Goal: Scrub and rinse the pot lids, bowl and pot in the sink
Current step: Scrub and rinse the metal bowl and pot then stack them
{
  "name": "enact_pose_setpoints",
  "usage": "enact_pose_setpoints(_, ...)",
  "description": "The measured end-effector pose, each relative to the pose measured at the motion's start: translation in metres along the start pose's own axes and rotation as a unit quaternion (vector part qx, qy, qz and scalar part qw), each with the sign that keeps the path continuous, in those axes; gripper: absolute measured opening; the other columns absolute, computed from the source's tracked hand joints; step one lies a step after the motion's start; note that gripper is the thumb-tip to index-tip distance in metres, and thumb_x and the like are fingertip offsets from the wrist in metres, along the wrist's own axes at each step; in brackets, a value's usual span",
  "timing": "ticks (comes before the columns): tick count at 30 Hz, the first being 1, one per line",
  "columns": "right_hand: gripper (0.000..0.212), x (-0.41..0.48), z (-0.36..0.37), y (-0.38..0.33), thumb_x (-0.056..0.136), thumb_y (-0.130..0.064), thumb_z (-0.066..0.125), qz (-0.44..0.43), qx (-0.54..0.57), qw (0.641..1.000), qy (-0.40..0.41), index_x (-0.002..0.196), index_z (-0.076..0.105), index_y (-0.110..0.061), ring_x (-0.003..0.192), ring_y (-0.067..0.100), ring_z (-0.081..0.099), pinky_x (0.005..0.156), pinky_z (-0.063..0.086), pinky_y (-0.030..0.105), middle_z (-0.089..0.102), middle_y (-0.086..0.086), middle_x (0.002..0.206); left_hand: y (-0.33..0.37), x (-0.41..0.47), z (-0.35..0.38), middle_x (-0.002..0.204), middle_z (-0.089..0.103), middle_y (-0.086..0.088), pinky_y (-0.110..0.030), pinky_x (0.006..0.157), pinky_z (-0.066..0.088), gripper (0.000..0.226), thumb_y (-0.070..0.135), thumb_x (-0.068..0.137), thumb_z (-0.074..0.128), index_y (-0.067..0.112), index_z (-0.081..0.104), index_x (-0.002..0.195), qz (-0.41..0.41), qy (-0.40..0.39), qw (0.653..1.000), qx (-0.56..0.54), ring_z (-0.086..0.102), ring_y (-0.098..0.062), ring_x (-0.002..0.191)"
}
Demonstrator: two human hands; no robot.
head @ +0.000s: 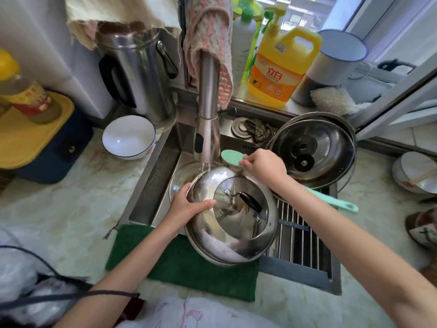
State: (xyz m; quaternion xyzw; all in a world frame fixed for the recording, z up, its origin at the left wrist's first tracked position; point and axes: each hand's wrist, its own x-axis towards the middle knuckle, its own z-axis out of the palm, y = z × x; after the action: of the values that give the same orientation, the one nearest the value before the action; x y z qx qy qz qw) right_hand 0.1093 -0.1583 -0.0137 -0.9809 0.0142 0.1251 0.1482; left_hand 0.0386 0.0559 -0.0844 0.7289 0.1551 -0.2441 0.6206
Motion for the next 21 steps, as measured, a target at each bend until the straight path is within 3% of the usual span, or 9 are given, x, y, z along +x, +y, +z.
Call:
enact_pose_setpoints(2, 0.033, -0.015, 0.007, -0.01, 0.089, -0.043, 0.061, -0.05, 0.053, 0.996, -0.047, 0.115, 0.069, -0.024, 0.066, 0.005, 0.059, 0.062, 0.041, 0.026, 0.072, -0.001, 0.107, 0.003, 0.001, -0.001, 0.143, 0.045, 0.0, -0.043, 0.107, 0.041, 0.12, 0.057, 0.045, 0.088, 0.019, 0.034, 0.145, 0.0, -0.005, 1.0, 0.008, 0.046, -0.02, 0.128)
enact_pose_setpoints(4, 0.036, -0.028, 0.013, -0.02, 0.086, -0.045, 0.064, -0.089, 0.07, 0.989, -0.098, 0.119, 0.066, -0.032, 0.079, 0.005, 0.063, 0.066, 0.041, 0.025, 0.069, -0.007, 0.115, 0.003, 0.001, -0.003, 0.139, 0.049, -0.001, -0.042, 0.106, 0.042, 0.119, 0.057, 0.043, 0.089, 0.018, 0.037, 0.143, 0.0, -0.006, 1.0, 0.005, 0.048, -0.021, 0.126)
enact_pose_setpoints(6, 0.039, -0.021, 0.009, -0.014, 0.087, -0.048, 0.061, -0.032, 0.037, 0.998, -0.033, 0.123, 0.063, -0.033, 0.101, 0.016, 0.064, 0.074, 0.046, 0.03, 0.068, -0.003, 0.118, 0.004, 0.0, -0.003, 0.144, 0.044, -0.003, -0.042, 0.107, 0.039, 0.11, 0.045, 0.057, 0.088, 0.017, 0.03, 0.147, -0.009, -0.007, 1.0, 0.014, 0.044, -0.022, 0.129)
enact_pose_setpoints(8, 0.052, -0.014, 0.0, 0.002, 0.09, -0.051, 0.056, 0.056, 0.014, 0.998, 0.033, 0.133, 0.052, -0.022, 0.108, 0.025, 0.061, 0.079, 0.046, 0.035, 0.065, 0.005, 0.12, 0.002, 0.002, -0.003, 0.149, 0.037, -0.003, -0.042, 0.109, 0.036, 0.109, 0.043, 0.061, 0.086, 0.018, 0.025, 0.149, -0.006, -0.009, 0.999, 0.031, 0.039, -0.022, 0.133)
enact_pose_setpoints(10, 0.065, -0.02, -0.004, 0.012, 0.085, -0.06, 0.056, 0.099, 0.122, 0.988, 0.01, 0.129, 0.052, -0.012, 0.097, 0.022, 0.063, 0.07, 0.046, 0.031, 0.066, 0.007, 0.113, 0.007, 0.003, -0.004, 0.15, 0.036, -0.003, -0.042, 0.11, 0.035, 0.112, 0.046, 0.059, 0.086, 0.018, 0.025, 0.149, 0.007, -0.008, 0.999, 0.044, 0.038, -0.021, 0.134)
enact_pose_setpoints(13, 0.053, -0.046, 0.0, 0.01, 0.072, -0.06, 0.07, 0.069, 0.242, 0.961, -0.114, 0.096, 0.068, -0.014, 0.06, 0.01, 0.055, 0.051, 0.037, 0.024, 0.066, 0.0, 0.076, 0.015, 0.01, -0.008, 0.148, 0.038, -0.004, -0.036, 0.108, 0.036, 0.105, 0.039, 0.064, 0.085, 0.016, 0.028, 0.148, 0.011, -0.011, 0.998, 0.054, 0.04, -0.021, 0.132)
enact_pose_setpoints(16, 0.048, -0.059, 0.011, 0.013, 0.072, -0.051, 0.076, 0.066, 0.271, 0.947, -0.16, 0.09, 0.068, -0.007, 0.057, 0.011, 0.05, 0.054, 0.034, 0.026, 0.057, 0.0, 0.067, 0.025, 0.012, -0.009, 0.138, 0.044, 0.001, -0.028, 0.097, 0.039, 0.099, 0.04, 0.066, 0.082, 0.017, 0.03, 0.147, 0.019, -0.031, 0.998, 0.049, 0.046, -0.016, 0.12)
enact_pose_setpoints(18, 0.039, -0.062, 0.014, 0.011, 0.079, -0.043, 0.072, 0.067, 0.283, 0.945, -0.149, 0.088, 0.067, -0.005, 0.056, 0.012, 0.05, 0.053, 0.036, 0.026, 0.057, 0.0, 0.065, 0.033, 0.008, -0.009, 0.137, 0.049, -0.002, -0.024, 0.092, 0.041, 0.103, 0.061, 0.059, 0.077, 0.018, 0.037, 0.143, -0.001, -0.066, 0.998, -0.011, 0.05, -0.016, 0.117)
enact_pose_setpoints(21, 0.023, -0.067, 0.013, 0.004, 0.084, -0.032, 0.068, 0.06, 0.292, 0.949, -0.102, 0.08, 0.066, -0.01, 0.051, 0.01, 0.051, 0.053, 0.038, 0.028, 0.06, -0.003, 0.06, 0.042, 0.004, -0.008, 0.128, 0.057, -0.001, -0.019, 0.09, 0.045, 0.058, 0.061, 0.088, 0.042, 0.022, 0.049, 0.13, -0.002, -0.068, 0.993, -0.093, 0.055, -0.016, 0.117)
